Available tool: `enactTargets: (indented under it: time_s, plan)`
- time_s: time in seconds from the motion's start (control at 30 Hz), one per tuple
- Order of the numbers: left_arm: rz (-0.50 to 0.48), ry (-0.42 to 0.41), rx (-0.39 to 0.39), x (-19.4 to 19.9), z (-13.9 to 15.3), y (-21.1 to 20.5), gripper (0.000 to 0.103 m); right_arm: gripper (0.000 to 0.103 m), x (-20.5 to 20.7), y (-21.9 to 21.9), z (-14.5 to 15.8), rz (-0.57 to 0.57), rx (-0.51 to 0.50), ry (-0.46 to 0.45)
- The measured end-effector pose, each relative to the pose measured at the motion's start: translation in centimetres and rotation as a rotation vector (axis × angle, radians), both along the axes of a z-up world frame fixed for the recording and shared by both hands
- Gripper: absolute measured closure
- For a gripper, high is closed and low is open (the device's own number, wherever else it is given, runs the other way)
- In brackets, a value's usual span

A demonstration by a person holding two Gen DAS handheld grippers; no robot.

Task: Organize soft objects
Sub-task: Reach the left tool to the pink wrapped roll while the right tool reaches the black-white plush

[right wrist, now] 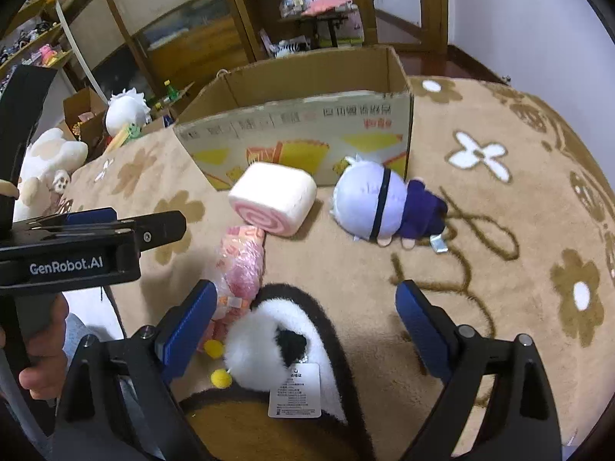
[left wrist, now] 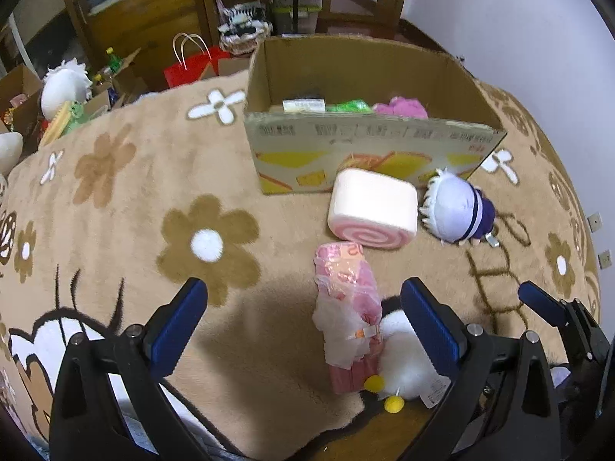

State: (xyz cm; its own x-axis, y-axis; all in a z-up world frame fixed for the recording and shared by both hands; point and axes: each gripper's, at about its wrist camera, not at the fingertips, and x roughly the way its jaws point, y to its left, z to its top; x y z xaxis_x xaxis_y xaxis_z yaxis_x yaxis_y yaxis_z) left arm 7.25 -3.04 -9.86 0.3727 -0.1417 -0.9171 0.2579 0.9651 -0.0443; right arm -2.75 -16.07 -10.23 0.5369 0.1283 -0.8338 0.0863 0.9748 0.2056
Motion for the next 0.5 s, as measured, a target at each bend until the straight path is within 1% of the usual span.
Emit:
enactTargets:
  time_s: [0.17, 0.3, 0.5]
  plan:
    - [0.008, 0.042, 0.007, 0.6, -1.6, -0.2, 0.003, 0.005, 0.6, 0.3, -1.4, 0.005, 0.015, 0.056]
    - [0.028, 0.073, 0.011, 1.3, -2.8, -0.1, 0.003, 0.005, 1.0, 0.3, -2.0, 0.009, 0.022, 0.082]
    - [0.024, 0.119, 0.010, 1.9, -4.5, -0.5, 0.003, 0.005, 1.4, 0.7, -3.3, 0.029, 0.022, 0.125]
